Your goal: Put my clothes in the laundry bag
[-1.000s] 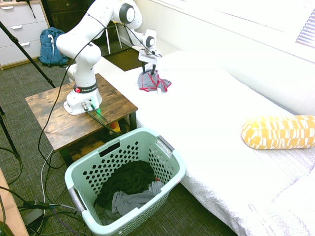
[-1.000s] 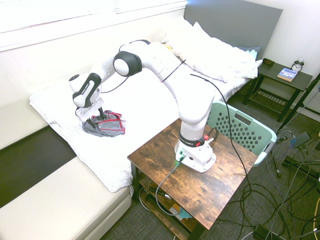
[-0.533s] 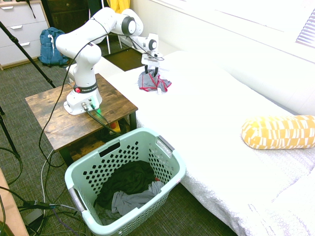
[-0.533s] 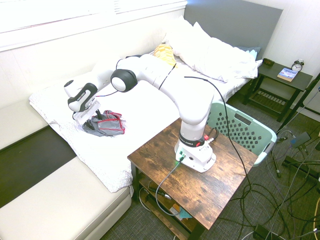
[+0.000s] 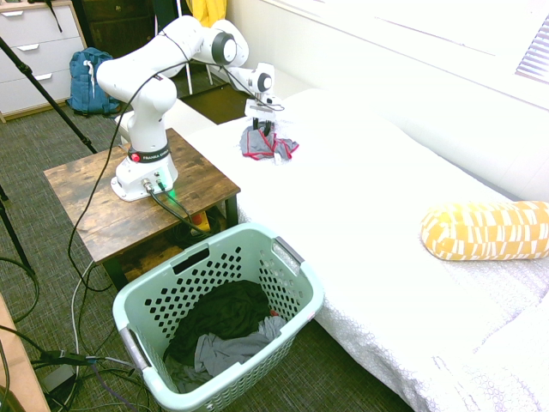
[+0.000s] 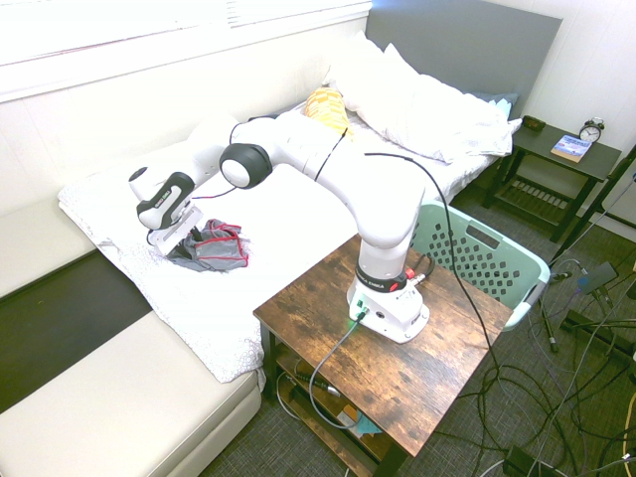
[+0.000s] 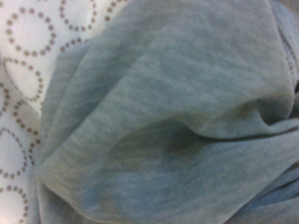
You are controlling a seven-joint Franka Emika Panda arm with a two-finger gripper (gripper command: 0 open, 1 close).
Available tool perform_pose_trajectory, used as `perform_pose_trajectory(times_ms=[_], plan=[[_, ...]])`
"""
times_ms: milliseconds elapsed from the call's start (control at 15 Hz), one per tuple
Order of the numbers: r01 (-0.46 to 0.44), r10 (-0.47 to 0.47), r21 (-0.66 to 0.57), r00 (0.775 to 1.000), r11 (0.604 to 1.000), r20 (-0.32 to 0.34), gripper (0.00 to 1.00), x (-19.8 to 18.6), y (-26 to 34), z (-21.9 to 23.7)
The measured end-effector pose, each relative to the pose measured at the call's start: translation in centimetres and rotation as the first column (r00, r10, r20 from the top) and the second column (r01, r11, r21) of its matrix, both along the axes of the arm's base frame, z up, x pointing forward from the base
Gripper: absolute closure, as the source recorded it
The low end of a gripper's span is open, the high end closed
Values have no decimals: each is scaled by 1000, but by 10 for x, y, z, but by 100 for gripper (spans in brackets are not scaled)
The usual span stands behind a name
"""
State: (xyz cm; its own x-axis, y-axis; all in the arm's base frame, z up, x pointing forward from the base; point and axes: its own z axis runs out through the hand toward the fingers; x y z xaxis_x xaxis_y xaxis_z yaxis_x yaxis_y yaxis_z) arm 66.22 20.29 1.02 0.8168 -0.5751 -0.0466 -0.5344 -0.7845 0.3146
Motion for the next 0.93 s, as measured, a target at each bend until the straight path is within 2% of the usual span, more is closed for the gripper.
perform_pose_trajectory(times_ms=[400, 667, 800, 933], plan=[[66, -66, 5, 997, 998, 36, 100, -37, -1, 5], [96, -96, 9, 995, 995, 33, 100, -63, -9, 19], [102, -102, 5, 994, 995, 39, 100, -68, -16, 39], [93, -93, 6, 994, 996, 65, 100, -60, -29, 89]])
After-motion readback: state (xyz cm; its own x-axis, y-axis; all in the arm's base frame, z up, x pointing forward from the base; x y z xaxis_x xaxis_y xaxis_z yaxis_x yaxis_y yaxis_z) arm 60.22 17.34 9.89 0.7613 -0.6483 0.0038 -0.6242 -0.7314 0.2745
